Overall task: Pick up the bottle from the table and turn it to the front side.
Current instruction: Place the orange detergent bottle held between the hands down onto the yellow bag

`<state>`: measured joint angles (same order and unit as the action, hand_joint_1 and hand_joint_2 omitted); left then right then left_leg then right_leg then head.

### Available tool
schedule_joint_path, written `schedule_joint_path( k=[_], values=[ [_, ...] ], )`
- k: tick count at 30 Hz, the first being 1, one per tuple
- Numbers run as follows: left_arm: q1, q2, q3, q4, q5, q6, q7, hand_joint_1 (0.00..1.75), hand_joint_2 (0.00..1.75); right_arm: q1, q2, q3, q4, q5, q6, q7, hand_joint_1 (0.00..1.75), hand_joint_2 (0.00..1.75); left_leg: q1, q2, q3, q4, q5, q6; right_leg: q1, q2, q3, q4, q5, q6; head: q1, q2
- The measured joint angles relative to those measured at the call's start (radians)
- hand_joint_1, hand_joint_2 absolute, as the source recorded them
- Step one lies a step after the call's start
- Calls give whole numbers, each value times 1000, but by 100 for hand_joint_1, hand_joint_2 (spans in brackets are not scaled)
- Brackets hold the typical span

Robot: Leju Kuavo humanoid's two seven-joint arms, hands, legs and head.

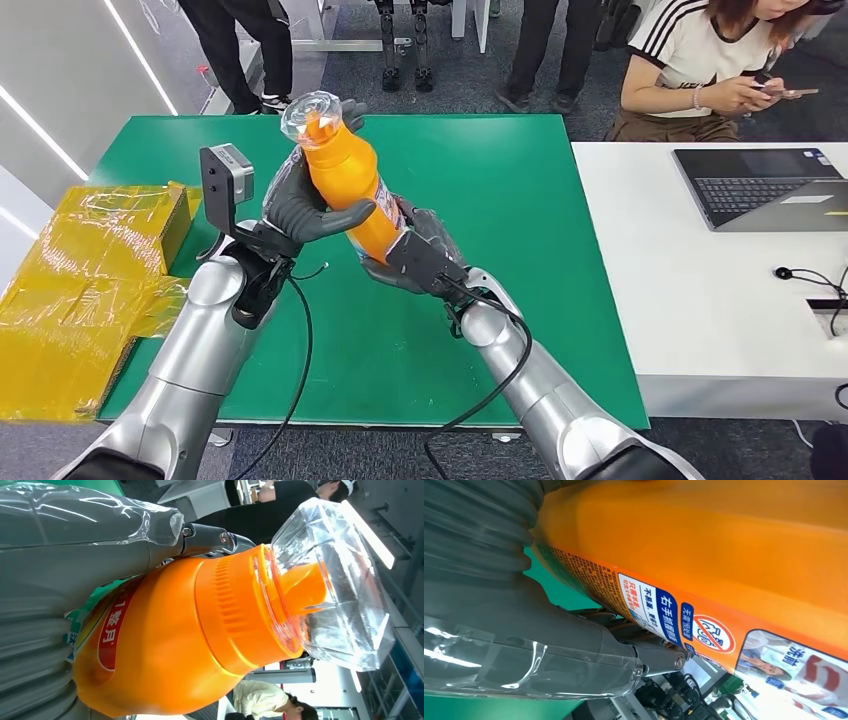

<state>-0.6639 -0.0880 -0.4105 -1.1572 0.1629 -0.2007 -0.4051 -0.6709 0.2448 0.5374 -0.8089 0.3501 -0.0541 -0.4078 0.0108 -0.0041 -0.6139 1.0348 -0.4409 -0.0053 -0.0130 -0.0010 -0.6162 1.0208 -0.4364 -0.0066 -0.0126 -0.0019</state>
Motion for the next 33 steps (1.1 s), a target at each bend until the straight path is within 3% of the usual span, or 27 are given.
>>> schedule_joint_path(
  k=[1,31,32,33],
  values=[
    [0,1,0,2,0,0,0,175,175,-1,0,1,2,0,1,0,175,175,0,0,0,0,0,0,0,0,0,0,0,0,0,0],
    [-6,11,20,30,82,-80,2,175,175,-6,5,-1,43,-48,-1,-42,175,175,0,0,0,0,0,0,0,1,-1,0,0,0,0,0],
    [-6,11,20,30,82,-80,2,175,175,-6,5,-1,43,-48,-1,-42,147,175,0,0,0,0,0,0,0,1,-1,0,0,0,0,0],
    [-6,11,20,30,82,-81,2,175,175,-6,5,-1,43,-48,-1,-42,104,175,0,0,0,0,0,0,0,1,-1,0,0,0,0,0]
  ],
)
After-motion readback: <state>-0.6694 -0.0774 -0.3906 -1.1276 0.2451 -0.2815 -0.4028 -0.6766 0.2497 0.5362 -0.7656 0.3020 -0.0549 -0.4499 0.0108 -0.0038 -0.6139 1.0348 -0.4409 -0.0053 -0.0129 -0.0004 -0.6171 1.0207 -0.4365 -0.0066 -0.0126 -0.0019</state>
